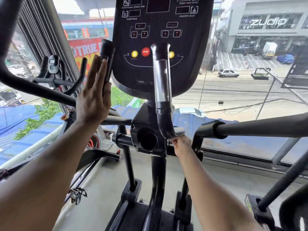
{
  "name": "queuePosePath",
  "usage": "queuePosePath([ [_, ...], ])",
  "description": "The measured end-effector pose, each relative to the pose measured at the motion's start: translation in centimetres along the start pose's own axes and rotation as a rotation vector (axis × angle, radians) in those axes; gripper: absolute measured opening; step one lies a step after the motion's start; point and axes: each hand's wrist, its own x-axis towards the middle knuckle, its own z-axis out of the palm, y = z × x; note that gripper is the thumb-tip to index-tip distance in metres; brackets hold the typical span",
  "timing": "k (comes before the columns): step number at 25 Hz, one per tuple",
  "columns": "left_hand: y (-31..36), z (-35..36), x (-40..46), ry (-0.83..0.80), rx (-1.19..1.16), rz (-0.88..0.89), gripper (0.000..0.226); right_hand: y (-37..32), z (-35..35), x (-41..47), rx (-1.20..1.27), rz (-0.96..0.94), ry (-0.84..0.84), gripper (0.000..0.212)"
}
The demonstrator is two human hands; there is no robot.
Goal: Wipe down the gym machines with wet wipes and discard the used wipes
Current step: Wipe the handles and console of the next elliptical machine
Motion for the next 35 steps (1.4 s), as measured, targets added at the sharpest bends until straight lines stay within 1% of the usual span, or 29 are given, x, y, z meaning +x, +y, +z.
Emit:
queuePosePath([
  [2, -0.1, 0.1, 0.0, -0.002, 0.005, 0.011, 0.051, -0.3, -0.1, -0.1, -0.018, -0.025, -0.007, 0.013],
  [5, -0.3, 0.0, 0.0, -0.014, 0.018, 0.010, 0.052, -1.6, -1.9, -1.1, -0.009, -0.102, -0.036, 0.017],
  [7, -0.1, 0.0, 0.0, -0.027, 0.029, 0.014, 0.052, -2.8, -3.5, -2.8, -0.047, -0.169, -0.059, 0.019],
  [10, 0.2, 0.0, -0.1, -0.051, 0.063, -0.014, 0.053, -3.9, -5.6, -7.1, -0.261, -0.314, -0.127, 0.016],
  [12, 0.5, -0.3, 0.0, -0.059, 0.076, -0.030, 0.053, -4.2, -6.0, -10.9, -0.378, -0.378, -0.188, 0.018],
  [15, 0.8, -0.9, 0.3, -0.046, 0.066, -0.030, 0.052, -5.3, -5.5, -16.5, -0.452, -0.478, -0.284, 0.018],
  [17, 1.2, -1.1, 0.1, -0.066, 0.054, -0.069, 0.053, -7.0, -5.1, -19.5, -0.544, -0.554, -0.343, 0.016],
  [20, 1.2, -0.5, 0.0, -0.082, 0.025, -0.099, 0.055, -9.8, -6.0, -21.7, -0.681, -0.632, -0.379, 0.019],
  [23, 1.1, -0.1, -0.5, -0.059, 0.146, -0.112, 0.062, -11.7, -7.2, -22.1, -0.814, -0.696, -0.379, 0.021],
  [24, 1.3, 0.3, -1.6, -0.050, 0.207, -0.081, 0.065, -12.1, -7.5, -21.6, -0.837, -0.694, -0.377, 0.022],
  [25, 1.8, 1.1, -3.5, -0.042, 0.233, -0.012, 0.066, -12.4, -7.4, -21.0, -0.863, -0.687, -0.370, 0.021],
  [26, 2.6, 2.0, -5.8, -0.047, 0.201, 0.069, 0.064, -12.5, -7.1, -20.3, -0.888, -0.683, -0.375, 0.019],
  [27, 3.6, 3.0, -8.1, -0.085, 0.126, 0.130, 0.061, -12.6, -6.6, -19.7, -0.918, -0.687, -0.372, 0.015],
  [28, 4.3, 4.1, -10.1, -0.169, 0.049, 0.146, 0.060, -12.7, -5.9, -18.7, -0.942, -0.686, -0.373, 0.013],
  [30, 4.3, 6.6, -12.8, -0.368, -0.016, 0.091, 0.060, -13.1, -3.9, -16.9, -0.980, -0.681, -0.380, 0.013],
  [31, 3.7, 8.0, -13.7, -0.437, -0.019, 0.037, 0.062, -13.1, -2.3, -16.0, -1.005, -0.677, -0.391, 0.015],
  [33, 2.0, 10.9, -14.0, -0.504, -0.020, -0.051, 0.064, -13.1, 0.8, -15.0, -1.029, -0.680, -0.472, 0.020],
  [35, 0.0, 13.3, -12.6, -0.530, -0.042, -0.099, 0.068, -12.4, 3.3, -14.8, -0.999, -0.618, -0.626, 0.018],
])
